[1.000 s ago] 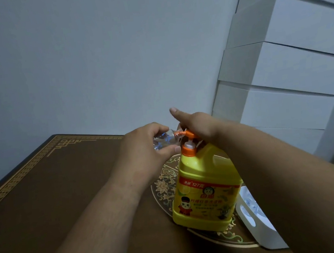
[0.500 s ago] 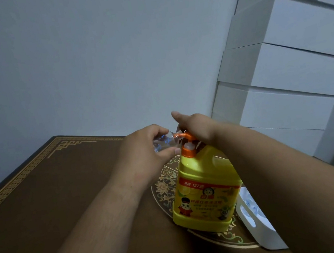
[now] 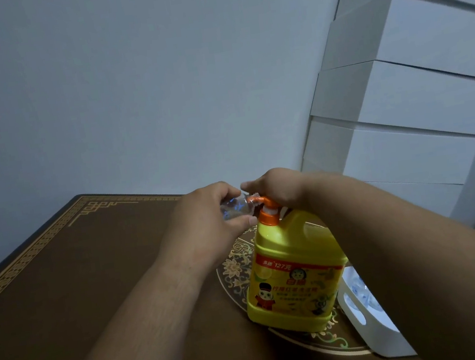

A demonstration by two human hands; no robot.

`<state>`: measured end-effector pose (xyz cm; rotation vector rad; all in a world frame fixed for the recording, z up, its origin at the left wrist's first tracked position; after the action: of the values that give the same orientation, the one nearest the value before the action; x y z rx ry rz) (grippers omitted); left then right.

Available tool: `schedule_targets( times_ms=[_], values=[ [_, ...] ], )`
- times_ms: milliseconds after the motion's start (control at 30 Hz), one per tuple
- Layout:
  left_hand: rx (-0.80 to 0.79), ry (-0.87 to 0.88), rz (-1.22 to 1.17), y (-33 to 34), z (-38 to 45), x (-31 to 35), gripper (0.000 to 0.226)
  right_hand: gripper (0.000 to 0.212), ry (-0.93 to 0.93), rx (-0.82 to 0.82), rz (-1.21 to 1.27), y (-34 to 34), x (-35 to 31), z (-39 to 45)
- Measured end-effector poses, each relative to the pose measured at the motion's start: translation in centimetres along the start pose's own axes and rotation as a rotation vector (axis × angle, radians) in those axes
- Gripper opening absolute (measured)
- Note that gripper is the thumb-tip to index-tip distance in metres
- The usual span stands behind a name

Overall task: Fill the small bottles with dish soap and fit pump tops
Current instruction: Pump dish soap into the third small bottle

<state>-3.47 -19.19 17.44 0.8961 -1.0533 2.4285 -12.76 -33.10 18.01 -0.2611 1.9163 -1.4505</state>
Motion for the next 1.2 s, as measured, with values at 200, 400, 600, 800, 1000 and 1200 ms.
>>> schedule_targets(
  times_ms=[200, 400, 600, 800, 1000, 1200],
  values=[
    [0.046, -0.001, -0.048, -0.5, 0.0, 0.1, 0.046, 0.062, -0.007, 0.103, 0.339, -1.0, 0.6, -0.3],
    [0.052, 0.003, -0.023, -0.5, -0.1, 0.5, 0.048, 0.066, 0.007, 0.117, 0.338, -1.1, 0.4, -1.0],
    [0.015, 0.001, 0.058, -0.4, -0.2, 0.5, 0.040, 0.042, 0.010, 0.110, 0.135, -1.0, -0.4, -1.0],
    [0.005, -0.005, 0.030, -0.1, -0.1, 0.2, 0.048, 0.037, 0.002, 0.102, 0.021, -0.7, -0.7, -1.0],
    [0.056, 0.009, -0.005, -0.4, -0.1, 0.5, 0.052, 0.072, 0.013, 0.194, 0.205, -1.7, 0.1, -1.1],
    [0.045, 0.008, 0.032, -0.4, -0.2, 0.5, 0.049, 0.037, 0.069, 0.064, 0.226, -0.5, 0.0, -1.6]
  ],
)
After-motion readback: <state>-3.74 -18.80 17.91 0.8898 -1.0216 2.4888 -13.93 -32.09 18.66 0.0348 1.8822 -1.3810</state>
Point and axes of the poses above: each hand's wrist, its own z-axis towards the middle knuckle, its own y-axis out of the palm, x = y × z, the point moved 10 cm from there along z, towards the middle knuckle, and after that the axes turned 1 degree about y, right-handed, at the moved point
